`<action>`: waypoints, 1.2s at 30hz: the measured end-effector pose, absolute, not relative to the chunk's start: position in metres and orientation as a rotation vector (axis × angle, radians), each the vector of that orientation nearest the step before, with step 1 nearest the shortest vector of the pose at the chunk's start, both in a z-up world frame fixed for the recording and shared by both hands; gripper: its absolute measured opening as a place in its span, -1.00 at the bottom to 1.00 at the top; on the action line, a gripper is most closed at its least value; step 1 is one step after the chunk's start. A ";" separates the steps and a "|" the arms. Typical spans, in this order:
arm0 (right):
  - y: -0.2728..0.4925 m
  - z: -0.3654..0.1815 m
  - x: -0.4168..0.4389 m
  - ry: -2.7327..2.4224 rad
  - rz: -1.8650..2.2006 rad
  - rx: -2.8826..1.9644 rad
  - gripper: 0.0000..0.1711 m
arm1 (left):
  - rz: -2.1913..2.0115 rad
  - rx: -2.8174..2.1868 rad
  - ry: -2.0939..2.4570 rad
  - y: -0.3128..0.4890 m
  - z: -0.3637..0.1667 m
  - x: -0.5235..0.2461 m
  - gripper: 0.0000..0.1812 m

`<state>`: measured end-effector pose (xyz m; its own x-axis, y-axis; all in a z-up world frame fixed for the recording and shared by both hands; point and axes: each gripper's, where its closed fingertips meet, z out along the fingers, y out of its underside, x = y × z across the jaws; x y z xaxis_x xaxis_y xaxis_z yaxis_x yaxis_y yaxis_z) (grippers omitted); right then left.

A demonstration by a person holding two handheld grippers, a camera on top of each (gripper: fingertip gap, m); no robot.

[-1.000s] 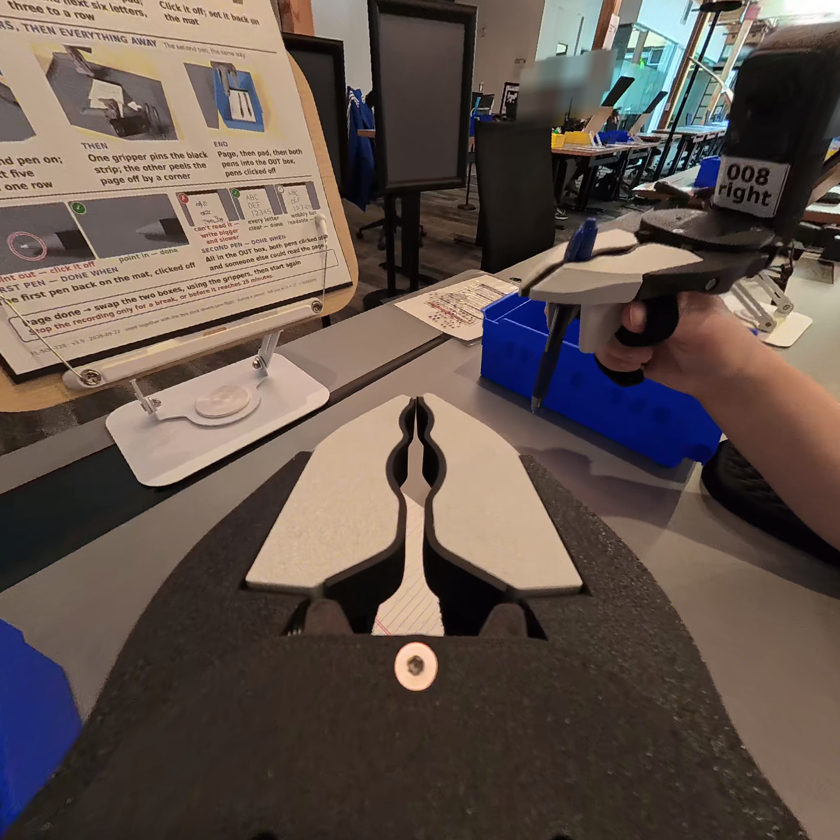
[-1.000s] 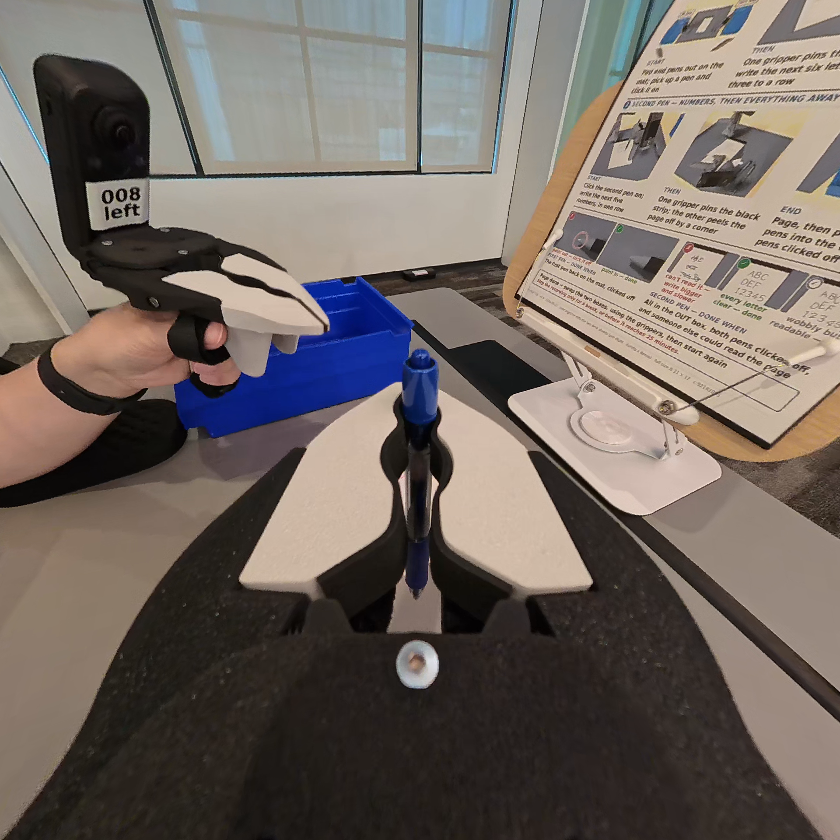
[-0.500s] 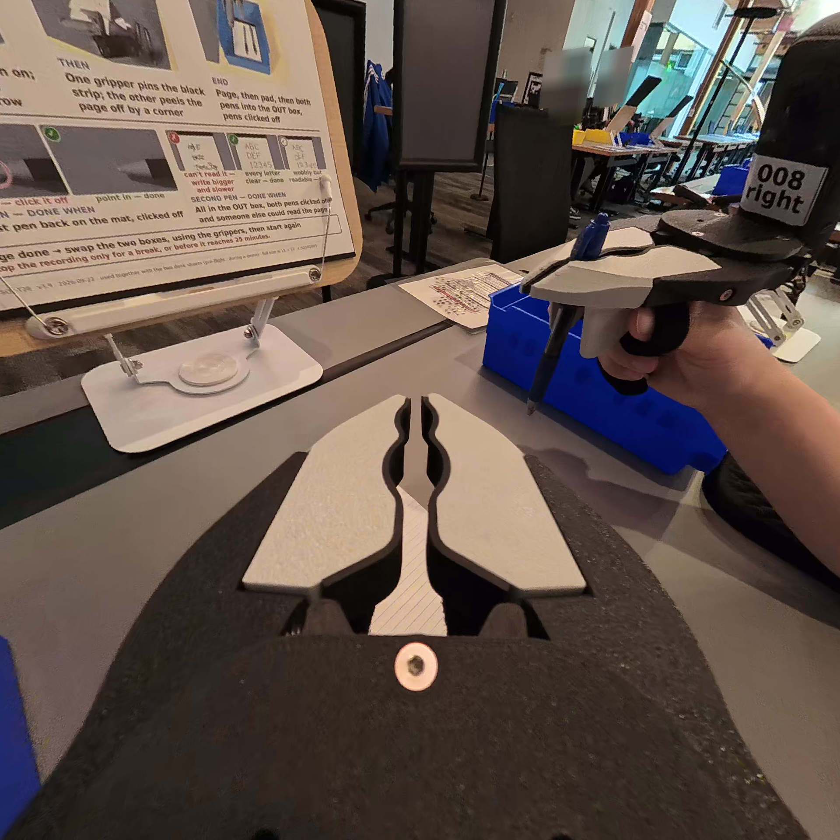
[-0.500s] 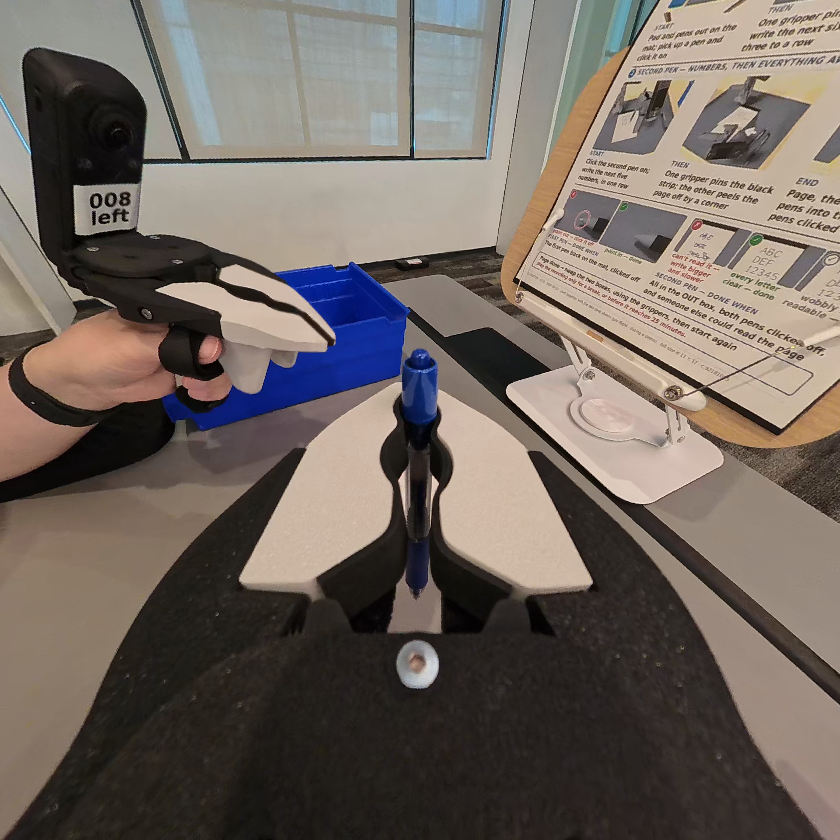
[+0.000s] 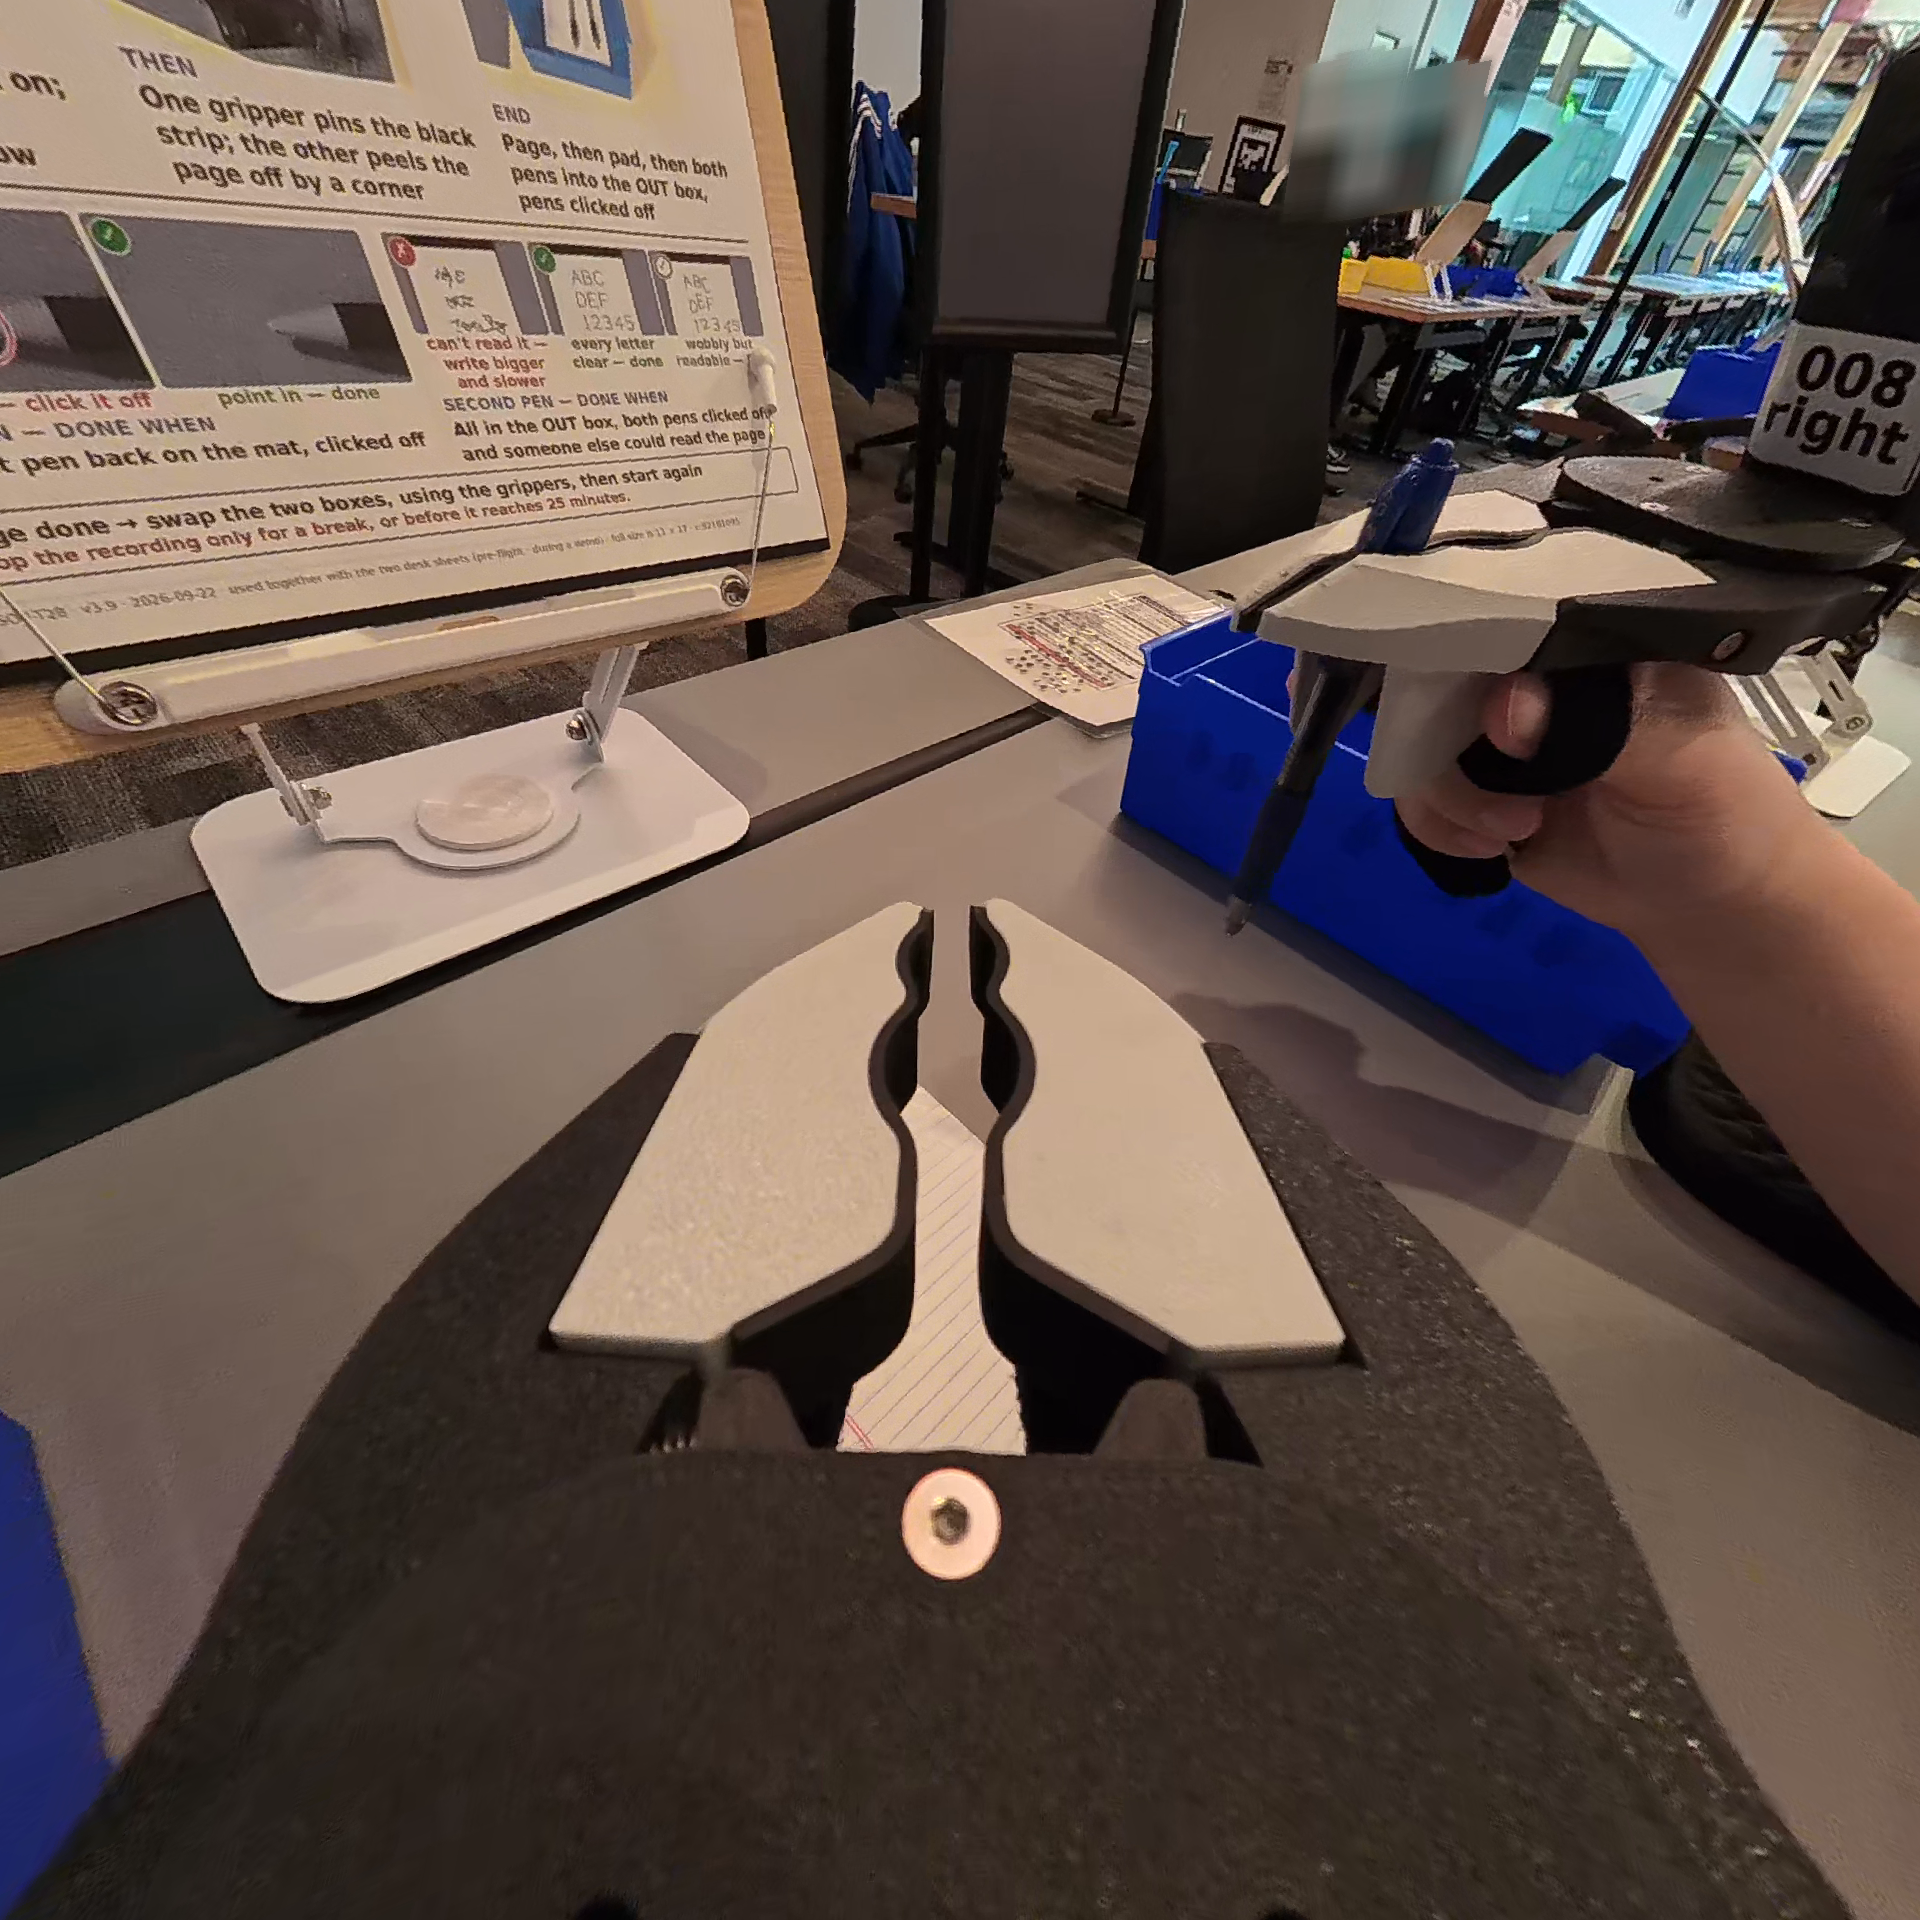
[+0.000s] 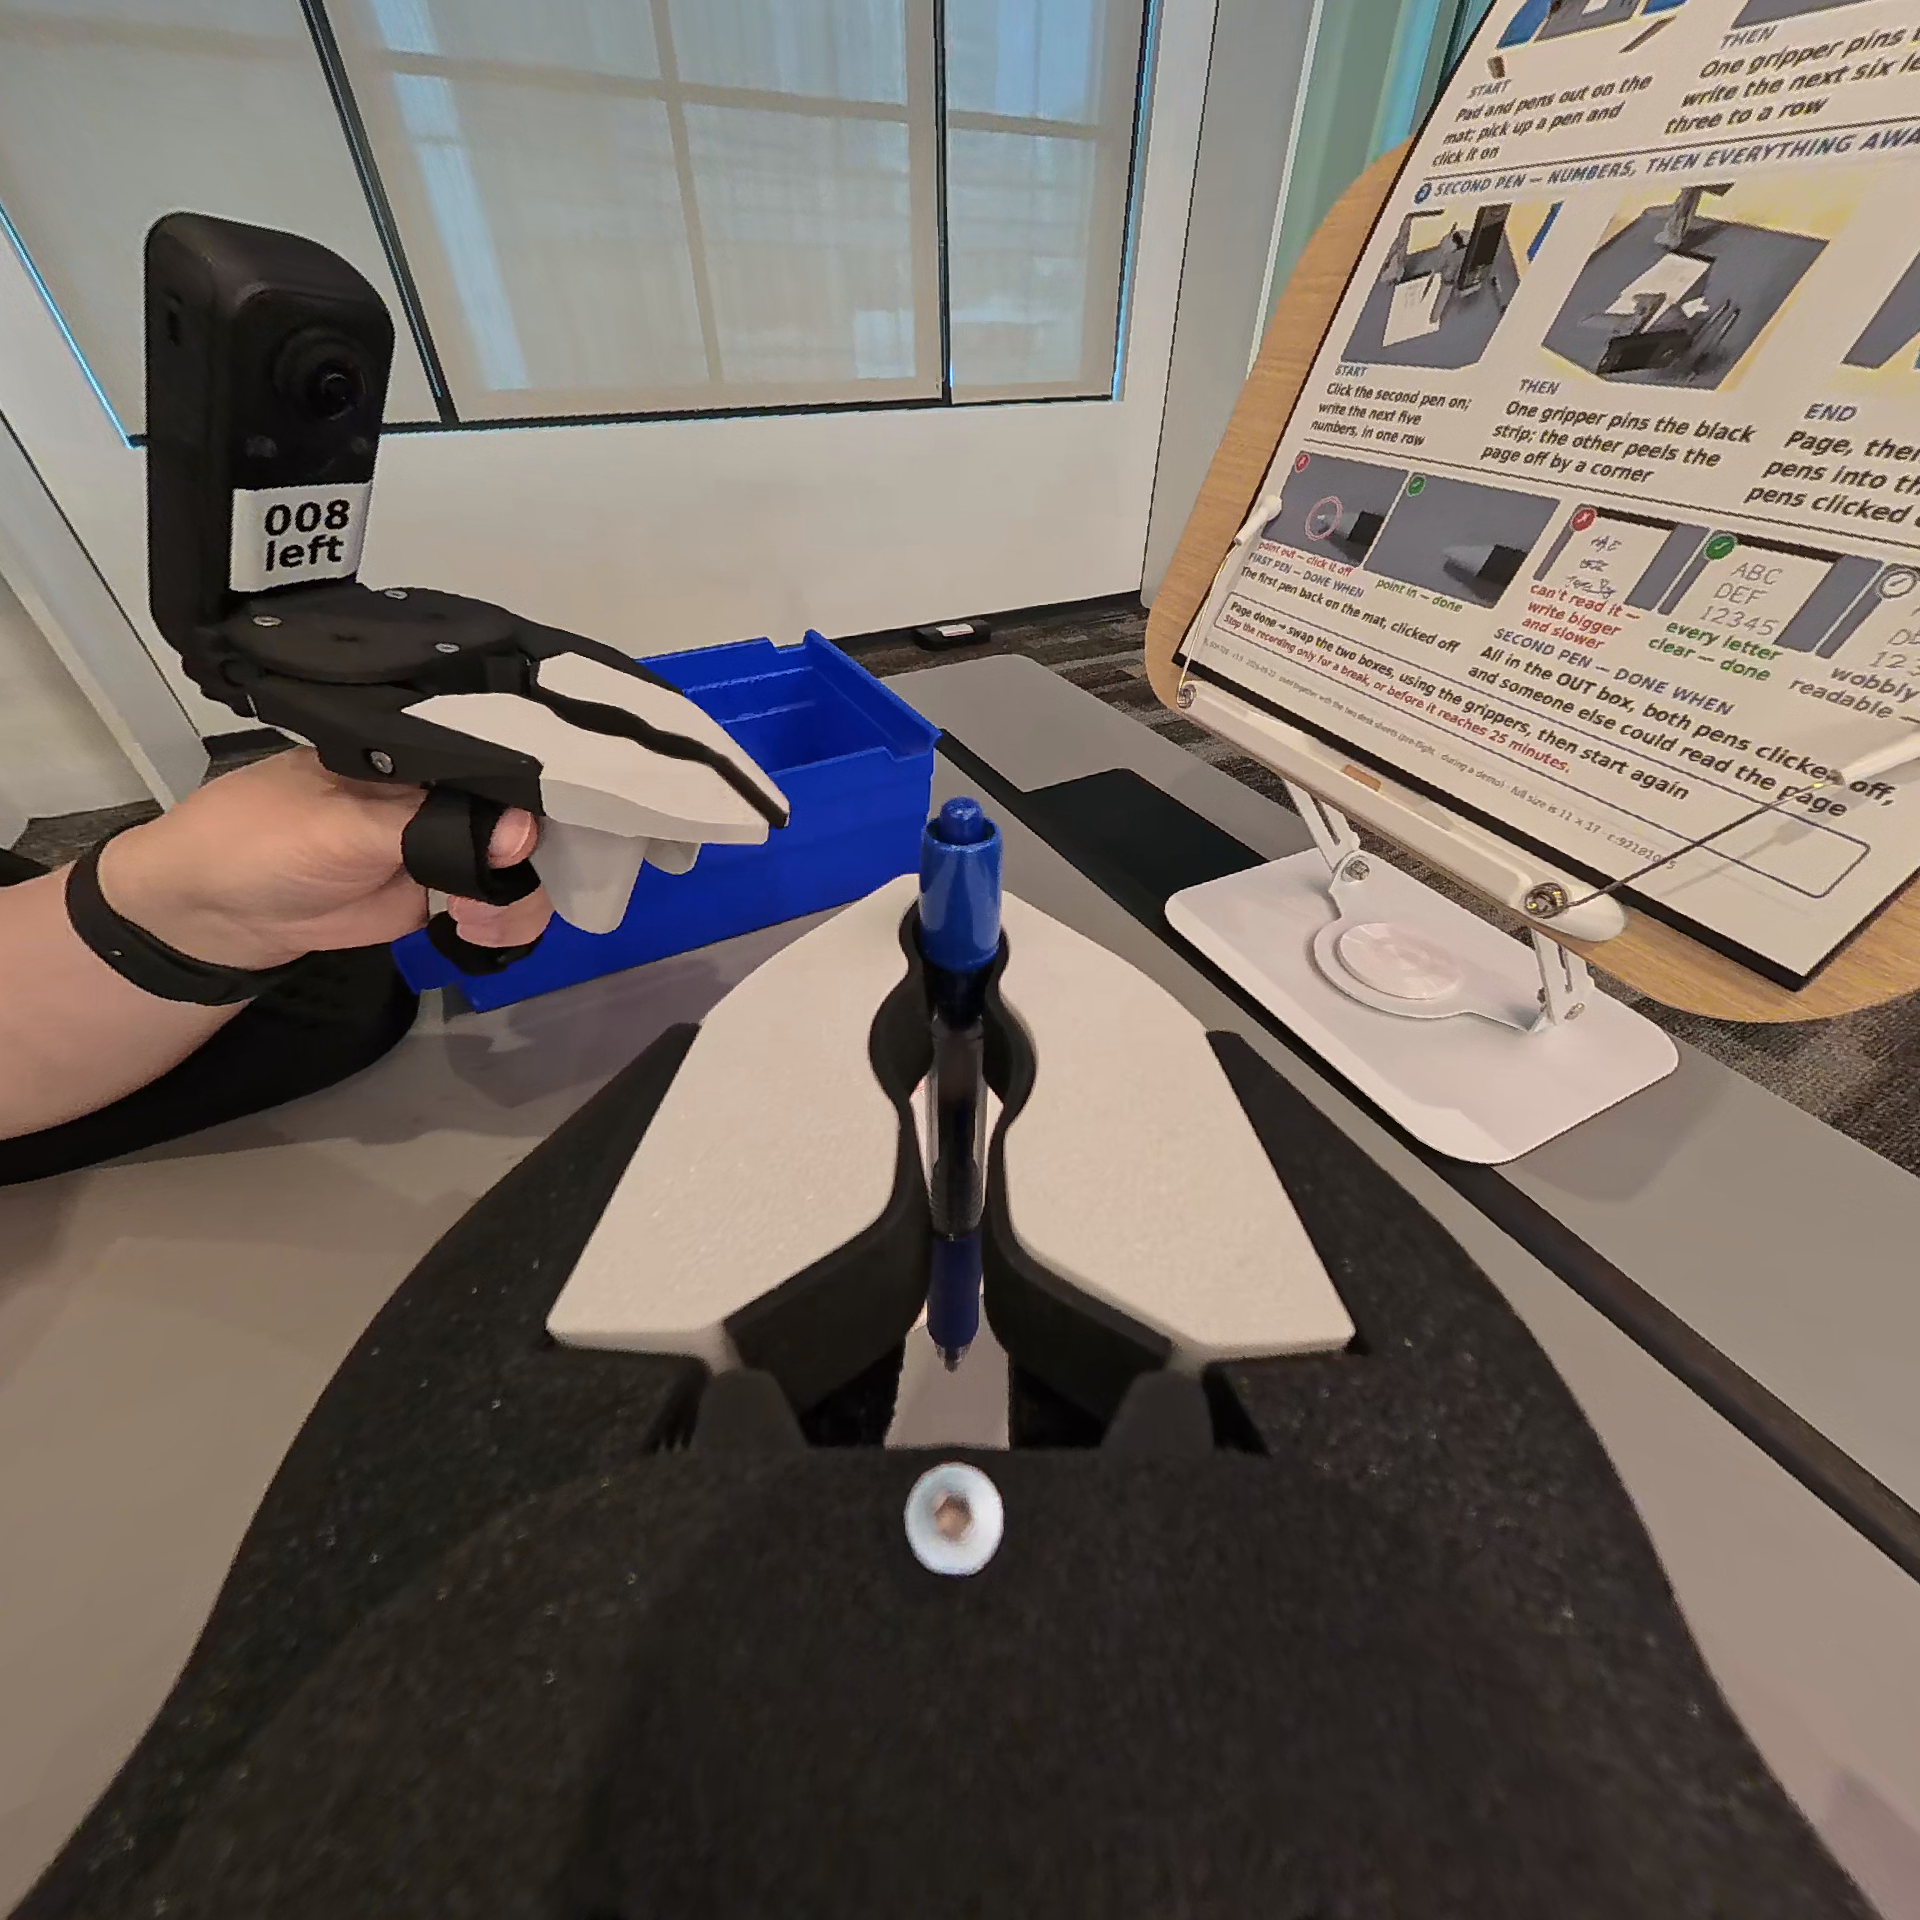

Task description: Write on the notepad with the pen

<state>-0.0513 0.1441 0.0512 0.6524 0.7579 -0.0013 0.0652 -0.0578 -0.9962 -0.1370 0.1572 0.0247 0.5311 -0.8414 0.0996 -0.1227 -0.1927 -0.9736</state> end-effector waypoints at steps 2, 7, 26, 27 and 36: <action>0.144 0.051 -0.051 -0.708 0.652 -1.545 -0.95 | -0.800 -1.655 0.819 0.158 0.026 -0.138 -0.93; 0.144 0.051 -0.050 -0.703 0.655 -1.546 -0.95 | -0.802 -1.666 0.792 0.162 0.027 -0.142 -0.93; 0.145 0.051 -0.048 -0.704 0.636 -1.554 -0.95 | -0.772 -1.672 0.776 0.168 0.026 -0.147 -0.91; 0.144 0.051 -0.048 -0.705 0.635 -1.554 -0.95 | -0.770 -1.673 0.774 0.169 0.026 -0.147 -0.91; 0.144 0.051 -0.049 -0.708 0.641 -1.554 -0.95 | -0.766 -1.677 0.772 0.170 0.025 -0.148 -0.91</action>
